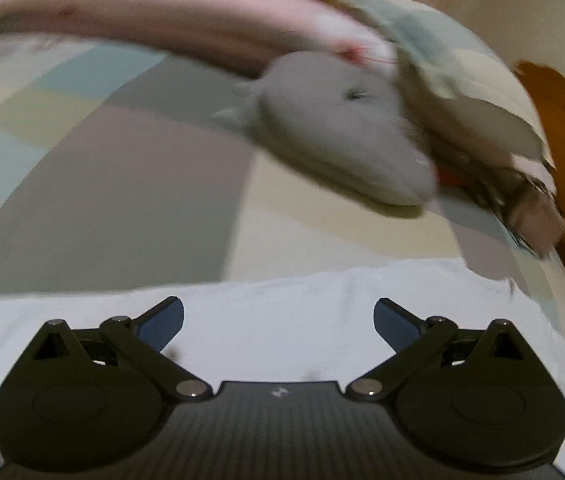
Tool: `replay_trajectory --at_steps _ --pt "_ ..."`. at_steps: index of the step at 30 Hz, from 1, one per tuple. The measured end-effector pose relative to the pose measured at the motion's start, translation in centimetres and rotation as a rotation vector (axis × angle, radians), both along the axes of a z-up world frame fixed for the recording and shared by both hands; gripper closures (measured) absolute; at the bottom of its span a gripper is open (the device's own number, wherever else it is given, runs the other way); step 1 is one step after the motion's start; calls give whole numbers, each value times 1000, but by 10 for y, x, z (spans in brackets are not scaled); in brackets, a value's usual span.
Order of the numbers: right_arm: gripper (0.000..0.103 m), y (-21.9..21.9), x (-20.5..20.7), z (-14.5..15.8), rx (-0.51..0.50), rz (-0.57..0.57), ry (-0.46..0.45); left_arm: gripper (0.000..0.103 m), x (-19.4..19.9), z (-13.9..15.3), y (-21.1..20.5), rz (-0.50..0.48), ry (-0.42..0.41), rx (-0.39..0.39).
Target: Fold clothes
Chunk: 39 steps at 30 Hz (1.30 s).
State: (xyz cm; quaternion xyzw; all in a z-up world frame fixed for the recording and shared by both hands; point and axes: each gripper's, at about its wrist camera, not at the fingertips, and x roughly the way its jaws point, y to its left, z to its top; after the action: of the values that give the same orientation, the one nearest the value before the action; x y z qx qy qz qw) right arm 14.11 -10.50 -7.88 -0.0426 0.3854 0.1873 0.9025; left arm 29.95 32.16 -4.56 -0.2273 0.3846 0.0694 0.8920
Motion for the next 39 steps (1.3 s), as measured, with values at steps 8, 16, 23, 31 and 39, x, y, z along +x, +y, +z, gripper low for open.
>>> replay_trajectory --at_steps 8,16,23,31,39 --pt "0 10 -3 1 -35 6 1 3 -7 -48 44 179 56 -20" --pt "0 10 3 -1 -18 -19 11 3 -15 -44 36 166 39 184" --pt "0 14 4 -5 -29 -7 17 3 -33 -51 28 122 63 369" --pt "0 10 6 -9 -35 -19 28 2 -66 -60 52 229 113 332" --pt "0 -2 16 -14 -32 -63 43 3 -17 -14 -26 -37 -23 250"
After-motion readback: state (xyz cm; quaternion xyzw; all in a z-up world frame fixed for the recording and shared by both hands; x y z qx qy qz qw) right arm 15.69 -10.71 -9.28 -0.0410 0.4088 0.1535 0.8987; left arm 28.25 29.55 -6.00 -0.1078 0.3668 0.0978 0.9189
